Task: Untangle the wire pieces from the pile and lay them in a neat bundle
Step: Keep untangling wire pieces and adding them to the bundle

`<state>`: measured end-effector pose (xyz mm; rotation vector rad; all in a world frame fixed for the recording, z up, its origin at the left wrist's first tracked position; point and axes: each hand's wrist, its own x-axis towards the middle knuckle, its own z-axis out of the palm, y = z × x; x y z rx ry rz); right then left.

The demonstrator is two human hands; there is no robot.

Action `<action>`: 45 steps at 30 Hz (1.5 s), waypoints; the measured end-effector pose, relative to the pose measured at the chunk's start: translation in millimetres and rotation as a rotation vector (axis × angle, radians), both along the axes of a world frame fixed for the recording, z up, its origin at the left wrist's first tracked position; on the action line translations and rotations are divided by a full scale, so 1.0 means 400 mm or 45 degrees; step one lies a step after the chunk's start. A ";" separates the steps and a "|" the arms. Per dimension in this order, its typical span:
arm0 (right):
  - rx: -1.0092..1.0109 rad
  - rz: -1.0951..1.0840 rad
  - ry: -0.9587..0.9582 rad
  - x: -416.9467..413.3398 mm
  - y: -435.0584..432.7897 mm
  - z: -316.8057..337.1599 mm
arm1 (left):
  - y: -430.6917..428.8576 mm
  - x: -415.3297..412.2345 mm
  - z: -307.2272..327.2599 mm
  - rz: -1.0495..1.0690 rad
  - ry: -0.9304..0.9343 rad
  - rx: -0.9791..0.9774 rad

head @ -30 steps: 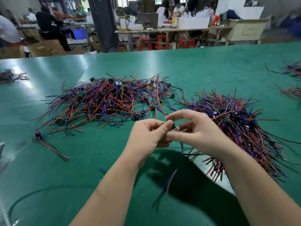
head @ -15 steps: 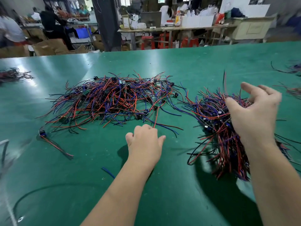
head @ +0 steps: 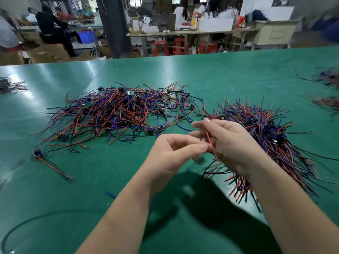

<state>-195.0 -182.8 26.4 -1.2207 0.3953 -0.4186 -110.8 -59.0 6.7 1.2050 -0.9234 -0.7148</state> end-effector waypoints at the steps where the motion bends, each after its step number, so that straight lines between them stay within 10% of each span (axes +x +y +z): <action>1: 0.006 -0.022 -0.040 -0.002 -0.005 0.002 | 0.000 0.000 0.001 -0.018 -0.020 0.055; 11: -0.246 0.548 0.116 -0.031 -0.007 -0.006 | -0.015 0.020 0.010 0.253 0.530 0.200; 16: -0.547 0.772 0.375 -0.021 0.021 -0.029 | -0.015 0.010 -0.001 0.321 0.402 0.129; 27: -0.297 0.146 0.233 -0.005 -0.013 -0.015 | -0.008 0.019 0.020 0.240 0.483 0.213; 45: -0.406 -0.026 -0.024 -0.018 -0.039 -0.004 | -0.016 -0.038 0.006 -0.023 0.310 0.233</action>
